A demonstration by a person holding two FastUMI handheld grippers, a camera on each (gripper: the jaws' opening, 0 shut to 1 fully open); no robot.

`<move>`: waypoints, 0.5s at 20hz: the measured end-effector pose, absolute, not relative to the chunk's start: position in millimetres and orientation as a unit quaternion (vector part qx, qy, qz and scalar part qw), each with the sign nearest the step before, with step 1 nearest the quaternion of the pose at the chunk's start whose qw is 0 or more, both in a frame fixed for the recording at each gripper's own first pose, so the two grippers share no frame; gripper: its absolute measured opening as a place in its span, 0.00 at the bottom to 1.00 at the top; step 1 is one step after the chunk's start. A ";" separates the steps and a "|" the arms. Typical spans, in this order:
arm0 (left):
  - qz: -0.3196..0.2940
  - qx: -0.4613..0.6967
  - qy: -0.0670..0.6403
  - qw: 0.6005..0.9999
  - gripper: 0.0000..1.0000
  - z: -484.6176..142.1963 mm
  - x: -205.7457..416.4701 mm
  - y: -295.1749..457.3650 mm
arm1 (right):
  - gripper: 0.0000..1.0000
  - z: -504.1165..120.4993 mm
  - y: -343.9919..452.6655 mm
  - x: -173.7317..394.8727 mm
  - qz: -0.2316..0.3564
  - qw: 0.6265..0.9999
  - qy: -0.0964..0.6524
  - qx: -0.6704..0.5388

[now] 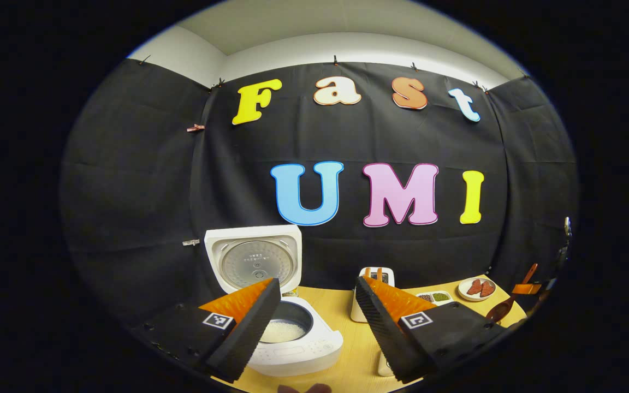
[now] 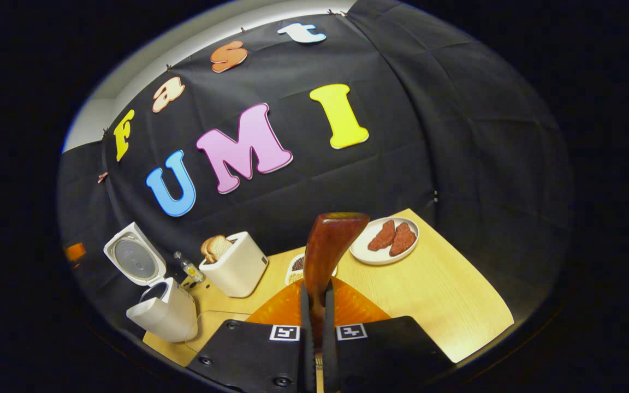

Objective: Close the left gripper, press the button to open the rice cooker; take a wooden spoon from the chopstick holder with the right hand, scoop a spoonful of rice and pour it into the rice cooker, then put the wooden spoon back into the chopstick holder.

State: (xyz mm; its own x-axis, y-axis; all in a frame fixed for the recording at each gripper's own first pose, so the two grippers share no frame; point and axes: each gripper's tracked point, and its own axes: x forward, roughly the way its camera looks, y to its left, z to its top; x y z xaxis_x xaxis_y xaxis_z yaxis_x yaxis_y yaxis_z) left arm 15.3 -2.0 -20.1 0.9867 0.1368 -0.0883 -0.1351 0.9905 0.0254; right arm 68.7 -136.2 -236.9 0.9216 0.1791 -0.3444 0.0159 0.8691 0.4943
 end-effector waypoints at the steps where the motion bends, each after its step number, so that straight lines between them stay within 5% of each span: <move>1: 0.060 0.008 0.047 0.997 0.95 -22.5 16.8 3.6 | 0.10 -222.4 -131.7 67.7 0.041 0.951 0.182 0.246; 10: 0.025 0.008 0.045 0.999 0.96 -33.1 16.8 63.3 | 0.10 -180.4 1.0 52.5 0.098 0.974 0.165 0.125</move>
